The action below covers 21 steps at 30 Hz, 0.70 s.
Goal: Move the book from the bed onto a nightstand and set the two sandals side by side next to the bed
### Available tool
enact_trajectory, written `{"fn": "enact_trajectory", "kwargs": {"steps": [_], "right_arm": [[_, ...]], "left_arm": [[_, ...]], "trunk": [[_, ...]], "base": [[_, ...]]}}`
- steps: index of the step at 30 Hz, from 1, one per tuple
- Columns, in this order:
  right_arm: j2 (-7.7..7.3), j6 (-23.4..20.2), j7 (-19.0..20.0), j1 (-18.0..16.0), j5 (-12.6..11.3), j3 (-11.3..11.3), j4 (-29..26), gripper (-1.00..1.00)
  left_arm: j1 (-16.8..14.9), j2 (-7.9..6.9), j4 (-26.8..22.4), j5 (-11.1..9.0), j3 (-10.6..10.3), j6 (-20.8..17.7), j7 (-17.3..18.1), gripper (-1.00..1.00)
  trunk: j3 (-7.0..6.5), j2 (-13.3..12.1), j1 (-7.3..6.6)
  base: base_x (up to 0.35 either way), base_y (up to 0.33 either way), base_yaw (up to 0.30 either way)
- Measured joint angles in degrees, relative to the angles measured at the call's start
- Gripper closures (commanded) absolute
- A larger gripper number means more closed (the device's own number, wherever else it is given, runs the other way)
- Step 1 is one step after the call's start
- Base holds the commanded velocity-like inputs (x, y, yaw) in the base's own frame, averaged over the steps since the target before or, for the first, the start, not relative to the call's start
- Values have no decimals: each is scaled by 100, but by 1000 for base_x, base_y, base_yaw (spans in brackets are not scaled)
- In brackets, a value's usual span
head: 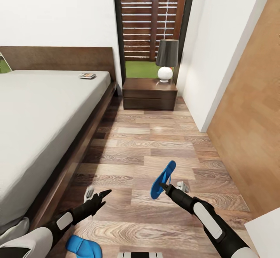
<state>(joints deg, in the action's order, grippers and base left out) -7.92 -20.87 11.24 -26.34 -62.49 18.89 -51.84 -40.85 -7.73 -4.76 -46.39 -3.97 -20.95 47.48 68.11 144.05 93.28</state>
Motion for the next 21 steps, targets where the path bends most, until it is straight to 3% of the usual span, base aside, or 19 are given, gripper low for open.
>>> {"fn": "enact_trajectory", "kwargs": {"steps": [6, 21], "right_arm": [[27, 2, -79, 0, 9, -1, 7, 100], [32, 15, -101, 0, -2, -10, 8, 100]], "left_arm": [[0, -7, 1, 2, -32, 0, 207, -100], [0, 50, -6, -5, -39, -9, 259, -100]], "trunk": [[-133, -8, -15], [-466, -28, -54]], "base": [[0, 0, 0], [0, 0, 0]]}}
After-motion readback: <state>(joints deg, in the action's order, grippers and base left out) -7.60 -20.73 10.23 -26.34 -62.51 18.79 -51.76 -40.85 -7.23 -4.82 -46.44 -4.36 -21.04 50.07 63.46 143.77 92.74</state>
